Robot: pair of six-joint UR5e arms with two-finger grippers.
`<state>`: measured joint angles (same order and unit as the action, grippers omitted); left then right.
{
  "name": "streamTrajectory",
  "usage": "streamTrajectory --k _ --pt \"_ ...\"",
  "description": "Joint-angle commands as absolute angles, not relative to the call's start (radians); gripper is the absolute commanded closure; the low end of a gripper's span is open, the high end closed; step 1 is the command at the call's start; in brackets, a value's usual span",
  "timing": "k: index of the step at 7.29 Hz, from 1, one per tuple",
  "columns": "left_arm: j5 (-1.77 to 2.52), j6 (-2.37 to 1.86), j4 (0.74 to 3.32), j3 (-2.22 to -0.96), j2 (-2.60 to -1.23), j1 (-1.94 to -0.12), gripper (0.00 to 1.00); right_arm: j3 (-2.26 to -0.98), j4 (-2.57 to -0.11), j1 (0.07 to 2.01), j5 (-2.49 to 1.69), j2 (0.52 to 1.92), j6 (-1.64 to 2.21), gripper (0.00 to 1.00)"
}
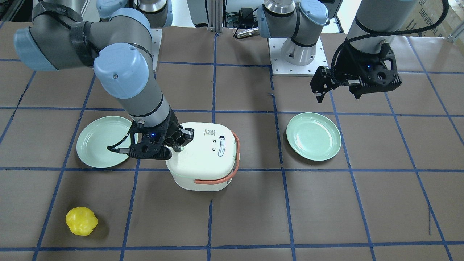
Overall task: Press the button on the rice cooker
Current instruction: 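Press down on the rice cooker's lid button with the right gripper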
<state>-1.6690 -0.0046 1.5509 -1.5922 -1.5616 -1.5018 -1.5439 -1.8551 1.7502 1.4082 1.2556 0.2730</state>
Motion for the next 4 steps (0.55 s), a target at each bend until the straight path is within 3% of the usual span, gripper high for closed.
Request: streamTrajectory --k 1,4 --pt "-1.669 -0.005 1.551 -1.592 -1.562 -1.502 0.0 -1.551 -1.856 1.75 1.408 1.256 0.275 0.91" --pt "-1.67 -0.005 1.551 -1.592 -1.562 -1.502 0.0 -1.53 -1.847 1.752 1.414 1.273 0.293 0.91"
